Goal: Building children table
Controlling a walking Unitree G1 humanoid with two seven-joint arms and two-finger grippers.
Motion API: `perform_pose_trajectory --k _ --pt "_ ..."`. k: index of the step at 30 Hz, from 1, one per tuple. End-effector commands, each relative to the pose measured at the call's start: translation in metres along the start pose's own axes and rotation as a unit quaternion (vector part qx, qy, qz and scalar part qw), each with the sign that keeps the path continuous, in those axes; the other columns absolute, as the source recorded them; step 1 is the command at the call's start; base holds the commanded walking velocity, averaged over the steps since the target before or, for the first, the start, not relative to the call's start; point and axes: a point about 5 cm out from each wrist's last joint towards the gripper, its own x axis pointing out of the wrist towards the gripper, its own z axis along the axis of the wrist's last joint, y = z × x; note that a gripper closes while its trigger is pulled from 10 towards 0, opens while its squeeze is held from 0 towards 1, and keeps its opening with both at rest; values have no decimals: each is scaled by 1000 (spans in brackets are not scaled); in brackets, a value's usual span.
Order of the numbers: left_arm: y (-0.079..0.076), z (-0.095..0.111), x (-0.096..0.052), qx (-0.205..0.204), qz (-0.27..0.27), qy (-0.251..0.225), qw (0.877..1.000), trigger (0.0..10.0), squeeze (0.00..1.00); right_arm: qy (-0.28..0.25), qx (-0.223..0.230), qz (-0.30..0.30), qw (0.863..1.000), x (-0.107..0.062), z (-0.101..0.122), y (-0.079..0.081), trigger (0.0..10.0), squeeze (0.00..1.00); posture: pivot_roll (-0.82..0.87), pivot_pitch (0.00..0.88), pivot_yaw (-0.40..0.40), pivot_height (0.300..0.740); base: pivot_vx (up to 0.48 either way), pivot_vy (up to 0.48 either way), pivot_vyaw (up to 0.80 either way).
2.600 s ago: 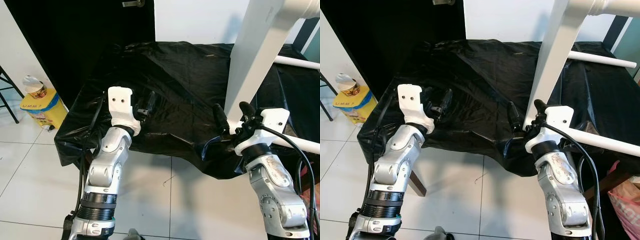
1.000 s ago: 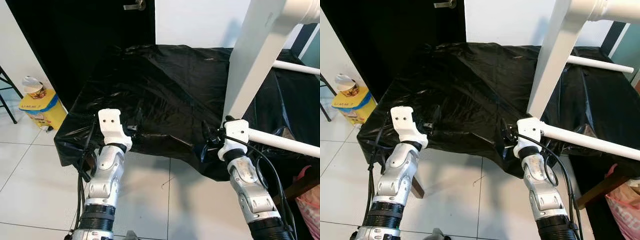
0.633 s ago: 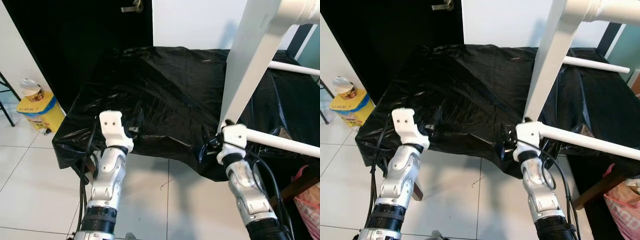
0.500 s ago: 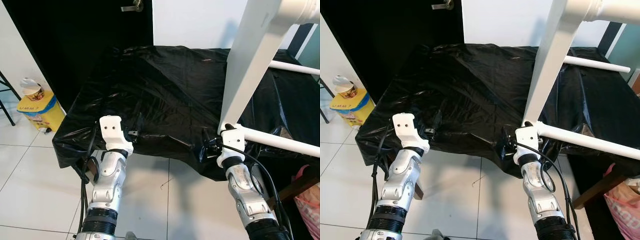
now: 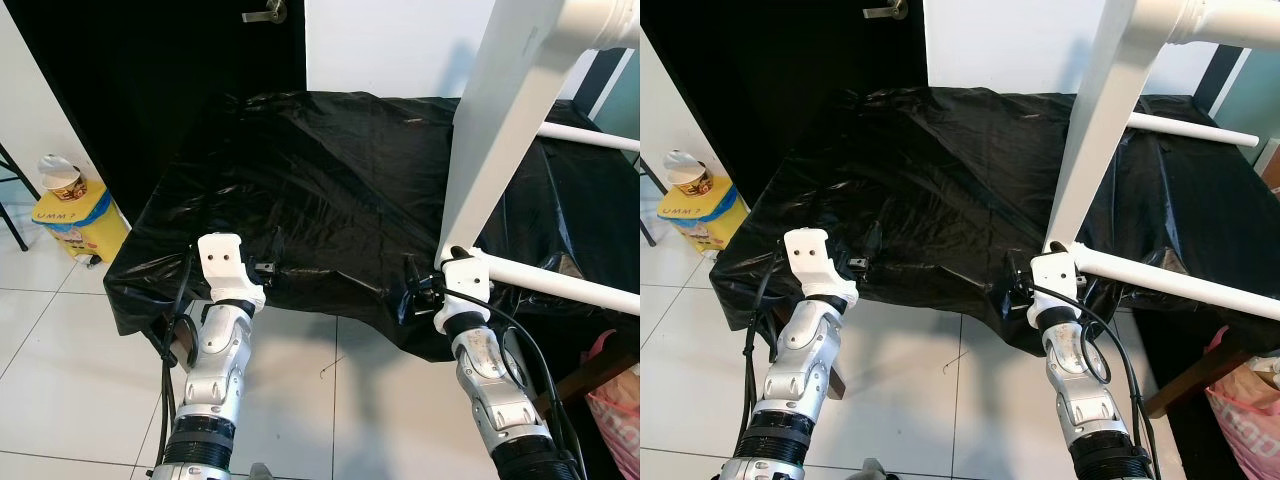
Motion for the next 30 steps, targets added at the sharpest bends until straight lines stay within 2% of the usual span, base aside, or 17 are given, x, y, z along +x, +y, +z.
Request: perform_pose_trajectory --k 1,30 --pt "-2 -1 -1 -1 -18 0 1000 10000 0 1 -2 0 1000 -1 -2 1 10000 0 15 23 -26 740 0 0 0" --pt "-2 -1 -1 -1 -18 0 1000 10000 0 1 -2 0 1000 -1 -2 1 10000 0 15 23 -26 740 0 0 0"
